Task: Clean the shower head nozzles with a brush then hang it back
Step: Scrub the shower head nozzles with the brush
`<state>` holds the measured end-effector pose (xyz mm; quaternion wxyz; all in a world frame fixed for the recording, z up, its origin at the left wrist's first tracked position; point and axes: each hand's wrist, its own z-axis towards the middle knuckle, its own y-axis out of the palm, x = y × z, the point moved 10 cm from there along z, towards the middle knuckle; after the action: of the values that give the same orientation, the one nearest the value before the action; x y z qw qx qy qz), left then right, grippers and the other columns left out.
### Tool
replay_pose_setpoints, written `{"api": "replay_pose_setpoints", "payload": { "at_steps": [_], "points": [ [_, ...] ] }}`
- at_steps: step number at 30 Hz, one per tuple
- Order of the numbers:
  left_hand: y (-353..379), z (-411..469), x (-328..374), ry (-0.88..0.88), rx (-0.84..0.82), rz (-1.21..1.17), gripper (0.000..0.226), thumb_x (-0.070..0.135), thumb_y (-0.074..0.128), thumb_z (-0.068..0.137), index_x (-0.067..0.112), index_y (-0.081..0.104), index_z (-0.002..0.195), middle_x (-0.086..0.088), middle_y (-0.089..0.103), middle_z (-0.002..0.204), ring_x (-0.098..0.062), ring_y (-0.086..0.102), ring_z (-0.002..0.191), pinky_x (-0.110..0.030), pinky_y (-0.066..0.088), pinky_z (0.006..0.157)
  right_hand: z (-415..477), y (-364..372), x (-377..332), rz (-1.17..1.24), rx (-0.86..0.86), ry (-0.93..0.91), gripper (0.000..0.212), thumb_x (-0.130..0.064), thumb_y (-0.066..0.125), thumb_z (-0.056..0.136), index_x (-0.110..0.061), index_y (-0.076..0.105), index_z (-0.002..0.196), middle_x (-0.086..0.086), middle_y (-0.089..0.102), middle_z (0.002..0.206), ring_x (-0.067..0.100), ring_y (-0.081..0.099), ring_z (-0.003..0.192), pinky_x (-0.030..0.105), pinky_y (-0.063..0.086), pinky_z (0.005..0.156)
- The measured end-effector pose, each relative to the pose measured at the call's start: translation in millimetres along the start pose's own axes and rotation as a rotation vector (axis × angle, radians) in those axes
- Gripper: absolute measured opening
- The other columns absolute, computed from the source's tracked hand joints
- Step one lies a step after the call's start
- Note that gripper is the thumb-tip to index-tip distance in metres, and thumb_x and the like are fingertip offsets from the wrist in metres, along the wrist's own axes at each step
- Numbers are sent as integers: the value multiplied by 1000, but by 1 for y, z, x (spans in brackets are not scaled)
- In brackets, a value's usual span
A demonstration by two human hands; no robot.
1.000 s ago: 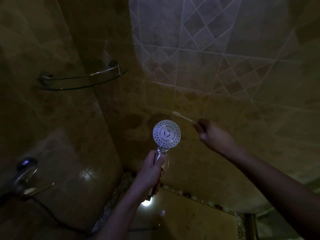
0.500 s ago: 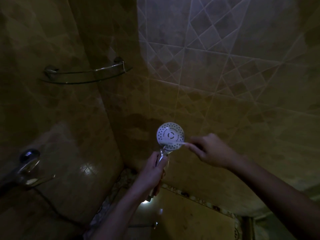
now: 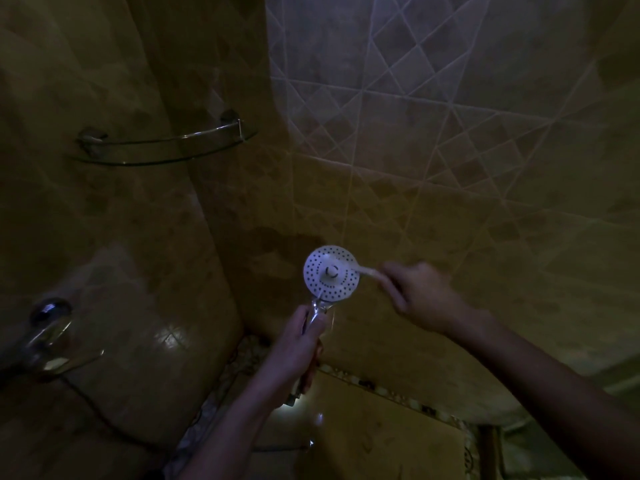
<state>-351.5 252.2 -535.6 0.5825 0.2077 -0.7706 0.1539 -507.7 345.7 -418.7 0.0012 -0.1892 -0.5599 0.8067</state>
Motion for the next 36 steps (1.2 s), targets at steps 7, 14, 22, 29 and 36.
{"api": "replay_pose_setpoints", "payload": {
  "at_steps": [7,14,22,29,36],
  "points": [
    [-5,0,-9,-17,20,-16,16,47,48,102,36,56,94,-3,48,63,-9,40,32,-19,30,32,-1,-7,11,-79,111,164,33,-38,46,102,-16,63,85,6,67,64,23,65,55,34,50,50],
    [-3,2,-8,-25,8,-14,15,44,47,102,36,55,94,-2,50,62,-13,38,33,-19,30,32,-3,10,12,-68,16,206,36,-44,40,102,-20,60,85,-1,63,63,18,63,54,32,48,49],
    [-3,3,-14,-45,-24,-57,18,48,48,100,32,54,93,3,49,59,-11,36,32,-18,31,34,-4,19,-1,-30,-30,114,28,-38,46,102,-21,61,85,-1,62,62,16,60,51,34,51,49],
    [-5,2,-21,-75,-27,-91,27,58,51,92,31,55,96,3,50,59,-12,38,33,-19,32,35,-12,34,-21,-7,-136,-43,40,-49,35,101,-22,60,86,-7,58,60,8,53,47,26,48,47],
    [-7,-1,-22,-72,-19,-86,24,54,49,96,30,54,96,2,50,60,-12,37,33,-18,32,35,-13,29,-26,88,-72,-127,35,-51,34,103,-30,52,81,-11,51,56,8,51,43,23,42,42]
  ]
}}
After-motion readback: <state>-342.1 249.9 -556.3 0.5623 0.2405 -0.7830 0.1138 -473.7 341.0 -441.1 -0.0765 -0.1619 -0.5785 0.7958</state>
